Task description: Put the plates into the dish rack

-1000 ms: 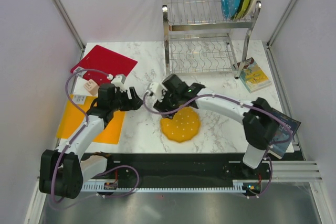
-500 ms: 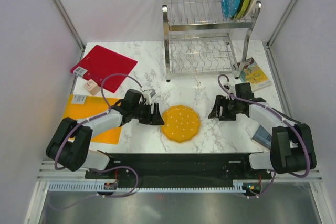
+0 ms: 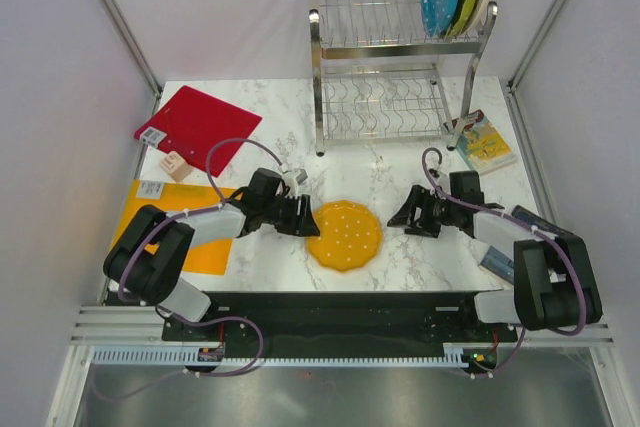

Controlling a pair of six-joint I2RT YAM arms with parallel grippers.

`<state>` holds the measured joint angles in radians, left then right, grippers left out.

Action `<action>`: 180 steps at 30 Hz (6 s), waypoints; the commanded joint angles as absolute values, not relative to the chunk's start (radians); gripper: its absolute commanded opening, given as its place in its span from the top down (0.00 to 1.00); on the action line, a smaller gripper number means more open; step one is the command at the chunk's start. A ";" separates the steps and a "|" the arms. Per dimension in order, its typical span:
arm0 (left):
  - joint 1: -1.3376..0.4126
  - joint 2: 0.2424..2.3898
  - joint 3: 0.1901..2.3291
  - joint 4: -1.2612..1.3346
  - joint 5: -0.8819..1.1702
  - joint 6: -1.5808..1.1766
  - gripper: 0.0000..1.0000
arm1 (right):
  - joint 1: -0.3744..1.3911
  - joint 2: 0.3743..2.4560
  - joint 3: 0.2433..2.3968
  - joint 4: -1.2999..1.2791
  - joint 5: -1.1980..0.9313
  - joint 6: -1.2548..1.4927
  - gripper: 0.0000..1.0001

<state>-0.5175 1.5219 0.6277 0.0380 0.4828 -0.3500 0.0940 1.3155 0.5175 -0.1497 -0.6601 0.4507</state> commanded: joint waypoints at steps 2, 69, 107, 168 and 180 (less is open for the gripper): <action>-0.518 1.558 0.632 0.117 0.440 -0.390 0.42 | 0.095 1.433 0.522 -0.022 -0.715 0.494 0.24; -0.323 1.444 0.817 0.005 0.407 -0.189 0.38 | 0.226 1.540 0.885 -0.298 -0.864 0.293 1.00; -0.225 1.121 0.565 0.084 0.382 -0.308 0.00 | 0.425 1.838 2.396 0.143 0.658 -0.357 1.00; -0.216 1.140 0.483 0.218 0.393 -0.305 0.00 | 0.296 2.022 2.410 -0.126 0.670 -0.363 1.00; -0.216 1.135 0.474 0.233 0.400 -0.316 0.00 | 0.308 1.940 2.322 -0.046 0.698 -0.471 1.00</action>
